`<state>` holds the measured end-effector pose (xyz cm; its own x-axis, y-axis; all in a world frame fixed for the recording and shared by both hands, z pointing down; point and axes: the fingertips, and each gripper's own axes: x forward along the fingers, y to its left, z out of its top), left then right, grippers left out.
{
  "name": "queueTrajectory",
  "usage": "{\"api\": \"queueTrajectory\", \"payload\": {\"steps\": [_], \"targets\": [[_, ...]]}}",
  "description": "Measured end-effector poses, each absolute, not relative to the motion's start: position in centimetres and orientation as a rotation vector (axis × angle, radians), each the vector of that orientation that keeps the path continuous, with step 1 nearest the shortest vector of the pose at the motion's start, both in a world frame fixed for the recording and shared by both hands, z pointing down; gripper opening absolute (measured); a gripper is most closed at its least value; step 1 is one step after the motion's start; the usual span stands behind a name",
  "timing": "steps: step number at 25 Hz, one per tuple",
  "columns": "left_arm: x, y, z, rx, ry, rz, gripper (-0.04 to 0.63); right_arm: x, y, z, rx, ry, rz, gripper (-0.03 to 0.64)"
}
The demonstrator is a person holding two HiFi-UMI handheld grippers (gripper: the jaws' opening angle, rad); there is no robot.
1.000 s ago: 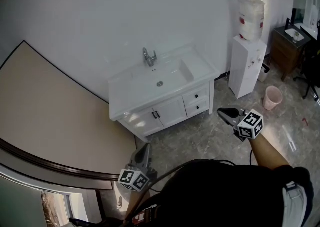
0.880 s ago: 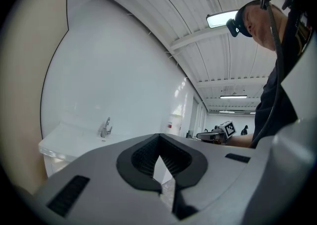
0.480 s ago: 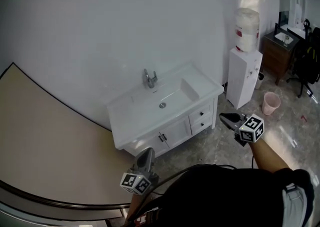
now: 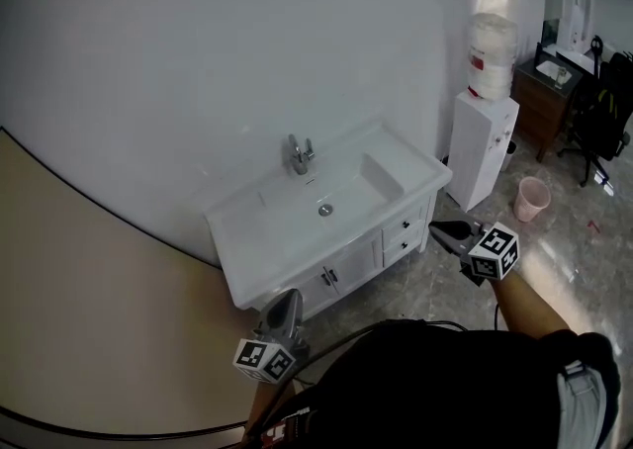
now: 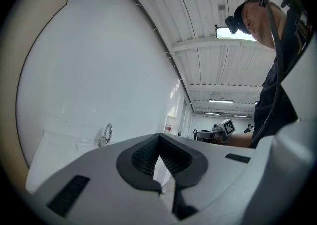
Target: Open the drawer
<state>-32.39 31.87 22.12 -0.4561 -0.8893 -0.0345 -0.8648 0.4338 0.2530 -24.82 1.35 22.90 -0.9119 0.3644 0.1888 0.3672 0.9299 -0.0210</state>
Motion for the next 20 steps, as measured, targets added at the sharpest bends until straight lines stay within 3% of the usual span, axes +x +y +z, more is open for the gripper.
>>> {"api": "queueTrajectory", "payload": {"steps": [11,20], "targets": [[-37.8,30.5,24.1,1.522,-2.589,-0.356,0.000,-31.0,-0.6,25.1,-0.601,-2.875,0.006,-0.005],[-42.1,21.9,23.2,1.408,-2.688,-0.367,0.000,-39.5,-8.7,24.6,-0.784,-2.851,-0.018,-0.005]]}}
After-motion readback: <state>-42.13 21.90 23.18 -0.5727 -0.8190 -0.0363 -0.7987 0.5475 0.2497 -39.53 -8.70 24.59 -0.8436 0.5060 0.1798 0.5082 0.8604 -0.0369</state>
